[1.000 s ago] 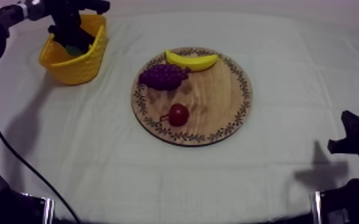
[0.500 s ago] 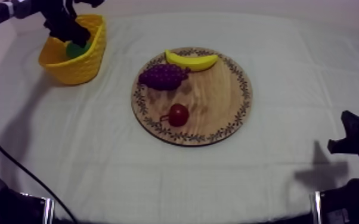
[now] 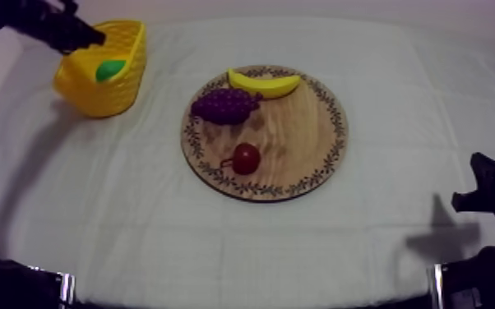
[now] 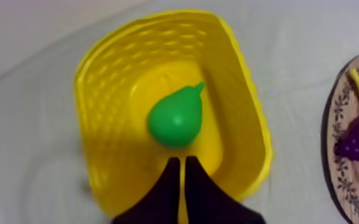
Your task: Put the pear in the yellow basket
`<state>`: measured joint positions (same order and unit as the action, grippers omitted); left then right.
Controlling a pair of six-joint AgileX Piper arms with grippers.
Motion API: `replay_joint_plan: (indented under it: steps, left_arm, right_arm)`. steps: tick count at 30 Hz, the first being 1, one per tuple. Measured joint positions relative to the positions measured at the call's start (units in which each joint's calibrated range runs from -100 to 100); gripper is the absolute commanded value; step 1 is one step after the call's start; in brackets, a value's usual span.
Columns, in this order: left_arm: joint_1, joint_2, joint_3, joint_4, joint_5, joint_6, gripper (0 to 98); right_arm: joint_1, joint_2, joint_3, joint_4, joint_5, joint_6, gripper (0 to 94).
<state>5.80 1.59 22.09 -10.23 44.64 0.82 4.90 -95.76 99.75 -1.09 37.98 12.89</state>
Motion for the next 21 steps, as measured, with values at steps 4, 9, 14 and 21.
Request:
replay_joint_plan:
  steps: [4,9,14,21]
  left_arm:
    - [-0.7,-13.7,11.3,0.23,-3.6,1.1,0.0]
    - [-2.3,-29.1,22.7,1.52,-5.4,0.8,0.0]
    - [-3.5,-45.8,33.0,2.55,-5.6,0.7,0.0]
    - [-3.7,-68.1,45.1,3.70,-5.2,2.1,0.0]
  right_arm:
    - [0.0,0.0,0.0,0.0,0.1,-0.1,0.3]
    - [0.0,0.0,0.0,0.0,0.2,-0.2,0.3]
    - [0.0,0.0,0.0,0.0,0.2,-0.2,0.3]
    - [0.0,0.0,0.0,0.0,0.1,-0.1,0.3]
